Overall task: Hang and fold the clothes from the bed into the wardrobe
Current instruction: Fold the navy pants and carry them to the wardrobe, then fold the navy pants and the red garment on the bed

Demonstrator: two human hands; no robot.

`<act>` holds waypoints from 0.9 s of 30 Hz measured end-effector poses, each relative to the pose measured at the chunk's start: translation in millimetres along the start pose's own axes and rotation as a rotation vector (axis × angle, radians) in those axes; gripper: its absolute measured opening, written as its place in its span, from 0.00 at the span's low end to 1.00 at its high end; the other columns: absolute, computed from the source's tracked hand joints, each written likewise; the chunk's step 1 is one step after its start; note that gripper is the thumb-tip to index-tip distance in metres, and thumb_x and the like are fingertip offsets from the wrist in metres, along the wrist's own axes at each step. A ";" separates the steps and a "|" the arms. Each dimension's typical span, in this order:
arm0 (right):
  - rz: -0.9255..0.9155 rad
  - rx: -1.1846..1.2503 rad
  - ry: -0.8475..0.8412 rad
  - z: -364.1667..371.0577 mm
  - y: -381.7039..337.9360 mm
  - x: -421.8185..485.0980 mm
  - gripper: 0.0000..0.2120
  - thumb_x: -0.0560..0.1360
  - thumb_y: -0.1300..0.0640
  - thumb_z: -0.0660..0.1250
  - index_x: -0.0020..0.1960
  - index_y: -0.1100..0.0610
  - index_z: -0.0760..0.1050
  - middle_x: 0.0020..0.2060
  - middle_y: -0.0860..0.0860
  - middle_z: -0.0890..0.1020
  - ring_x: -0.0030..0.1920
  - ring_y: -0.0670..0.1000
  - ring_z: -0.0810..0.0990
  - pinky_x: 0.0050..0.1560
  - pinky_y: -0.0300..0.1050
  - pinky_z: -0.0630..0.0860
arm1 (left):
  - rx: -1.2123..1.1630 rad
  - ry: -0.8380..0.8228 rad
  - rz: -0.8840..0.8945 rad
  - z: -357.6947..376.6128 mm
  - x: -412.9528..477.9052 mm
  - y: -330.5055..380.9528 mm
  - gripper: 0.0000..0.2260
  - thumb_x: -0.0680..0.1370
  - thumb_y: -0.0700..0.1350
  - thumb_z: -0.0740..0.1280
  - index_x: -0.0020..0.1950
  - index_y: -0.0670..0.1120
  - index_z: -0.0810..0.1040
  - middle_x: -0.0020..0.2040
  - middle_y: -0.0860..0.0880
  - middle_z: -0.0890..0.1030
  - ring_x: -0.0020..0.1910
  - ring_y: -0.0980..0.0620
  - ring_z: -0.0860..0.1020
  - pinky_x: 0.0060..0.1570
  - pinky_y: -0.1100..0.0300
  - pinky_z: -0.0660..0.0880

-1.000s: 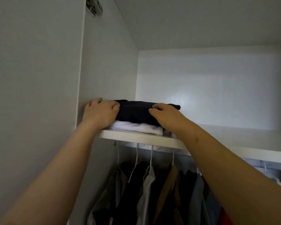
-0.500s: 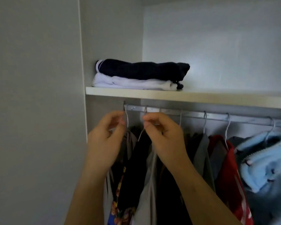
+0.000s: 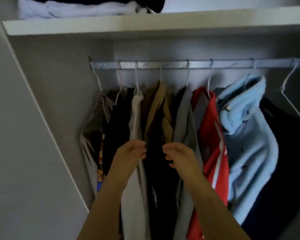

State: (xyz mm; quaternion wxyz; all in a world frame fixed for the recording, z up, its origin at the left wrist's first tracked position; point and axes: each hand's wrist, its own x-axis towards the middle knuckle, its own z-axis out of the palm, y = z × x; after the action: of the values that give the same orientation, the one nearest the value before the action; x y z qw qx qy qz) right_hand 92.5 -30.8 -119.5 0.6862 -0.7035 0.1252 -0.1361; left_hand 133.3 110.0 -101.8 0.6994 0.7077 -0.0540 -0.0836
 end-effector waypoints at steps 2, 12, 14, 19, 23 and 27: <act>0.064 0.016 0.086 -9.9 12.9 -12.5 0.12 0.75 0.62 0.65 0.36 0.50 0.77 0.32 0.43 0.79 0.36 0.42 0.76 0.36 0.31 0.71 | 0.046 -0.071 -0.046 14.8 0.8 -10.2 0.10 0.79 0.37 0.61 0.42 0.49 0.78 0.41 0.51 0.80 0.36 0.59 0.79 0.32 0.71 0.74; 0.251 0.029 0.617 -75.4 50.6 -149.6 0.06 0.74 0.62 0.63 0.39 0.58 0.76 0.36 0.53 0.76 0.36 0.50 0.72 0.35 0.38 0.68 | 0.185 -0.619 -0.113 100.4 -64.2 -62.1 0.11 0.77 0.36 0.61 0.40 0.48 0.77 0.38 0.47 0.79 0.36 0.54 0.77 0.29 0.71 0.71; 0.284 0.048 0.737 -89.0 51.9 -186.5 0.06 0.75 0.62 0.63 0.40 0.58 0.76 0.37 0.53 0.76 0.37 0.50 0.73 0.37 0.39 0.70 | 0.229 -0.751 -0.107 122.9 -91.3 -65.2 0.11 0.77 0.37 0.61 0.39 0.50 0.77 0.39 0.49 0.80 0.36 0.54 0.78 0.30 0.70 0.71; 0.303 0.100 1.093 -115.4 48.6 -294.6 0.08 0.76 0.59 0.62 0.40 0.52 0.76 0.39 0.49 0.79 0.38 0.47 0.76 0.38 0.38 0.72 | 0.323 -1.096 -0.040 174.9 -185.8 -66.9 0.10 0.77 0.41 0.62 0.40 0.53 0.78 0.39 0.52 0.81 0.37 0.56 0.79 0.34 0.66 0.72; 0.280 0.141 1.350 -121.7 42.5 -384.7 0.07 0.76 0.59 0.62 0.43 0.52 0.77 0.40 0.48 0.80 0.39 0.47 0.76 0.39 0.40 0.71 | 0.360 -1.366 0.033 197.1 -273.2 -65.6 0.05 0.78 0.45 0.63 0.46 0.52 0.78 0.43 0.53 0.82 0.42 0.56 0.80 0.45 0.61 0.74; 0.249 0.190 1.566 -110.8 41.1 -473.5 0.07 0.76 0.60 0.62 0.41 0.52 0.76 0.38 0.47 0.80 0.37 0.46 0.76 0.38 0.40 0.70 | 0.384 -1.583 0.100 198.0 -363.9 -68.6 0.04 0.77 0.48 0.63 0.45 0.53 0.77 0.43 0.53 0.81 0.42 0.58 0.80 0.44 0.61 0.75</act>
State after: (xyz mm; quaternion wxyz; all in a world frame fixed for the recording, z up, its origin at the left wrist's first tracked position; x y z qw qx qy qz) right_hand -388.5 36.8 -167.6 0.4661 -0.3226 0.6363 -0.5231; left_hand -264.6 -12.8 -156.3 0.3237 0.5433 -0.5772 -0.5167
